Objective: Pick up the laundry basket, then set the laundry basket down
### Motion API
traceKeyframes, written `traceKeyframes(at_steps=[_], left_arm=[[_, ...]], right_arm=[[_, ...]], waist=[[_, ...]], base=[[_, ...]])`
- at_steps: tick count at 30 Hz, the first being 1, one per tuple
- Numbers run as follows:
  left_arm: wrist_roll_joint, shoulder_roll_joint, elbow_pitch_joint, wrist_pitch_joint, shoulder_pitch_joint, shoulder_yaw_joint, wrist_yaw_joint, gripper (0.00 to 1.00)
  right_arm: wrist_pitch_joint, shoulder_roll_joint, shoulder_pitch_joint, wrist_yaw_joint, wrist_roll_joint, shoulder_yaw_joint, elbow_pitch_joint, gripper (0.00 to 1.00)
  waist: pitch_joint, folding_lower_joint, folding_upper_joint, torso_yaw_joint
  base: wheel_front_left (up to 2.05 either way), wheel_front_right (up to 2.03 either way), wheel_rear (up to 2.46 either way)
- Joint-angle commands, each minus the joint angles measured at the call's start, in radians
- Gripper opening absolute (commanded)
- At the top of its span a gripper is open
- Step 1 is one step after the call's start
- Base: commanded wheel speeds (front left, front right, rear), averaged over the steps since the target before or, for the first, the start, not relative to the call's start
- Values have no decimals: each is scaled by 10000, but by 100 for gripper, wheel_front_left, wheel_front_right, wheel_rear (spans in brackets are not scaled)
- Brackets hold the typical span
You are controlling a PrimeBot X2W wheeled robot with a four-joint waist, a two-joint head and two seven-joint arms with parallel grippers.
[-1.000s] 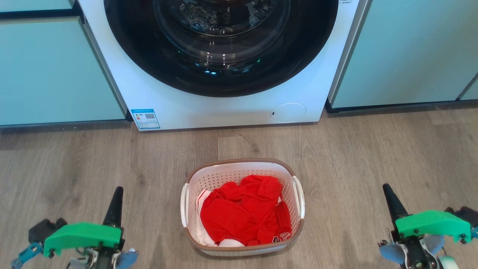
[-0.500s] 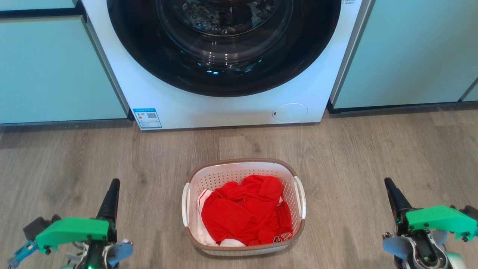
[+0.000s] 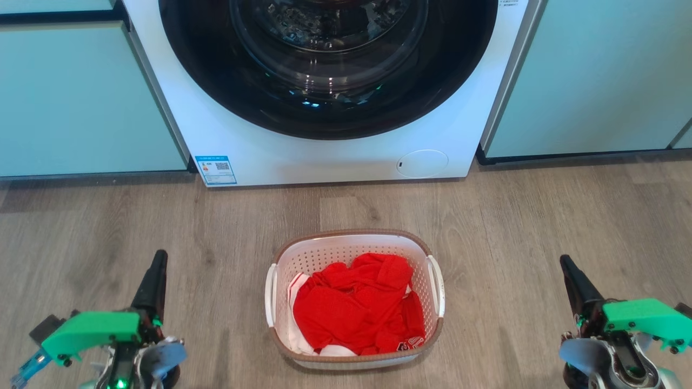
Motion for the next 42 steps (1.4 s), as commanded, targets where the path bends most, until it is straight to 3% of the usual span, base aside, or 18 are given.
traceKeyframes(at_steps=[1, 42], left_arm=[[-349, 134, -279, 120, -717, 369, -153, 0], [-560, 41, -251, 305, -794, 552, -199, 0]], right_arm=[[110, -188, -619, 13, 350, 140, -411, 0], [285, -107, -657, 14, 553, -19, -414, 0]], waist=[[0, 0, -1, 10], [1, 0, -1, 24]], base=[[0, 0, 0], [0, 0, 0]])
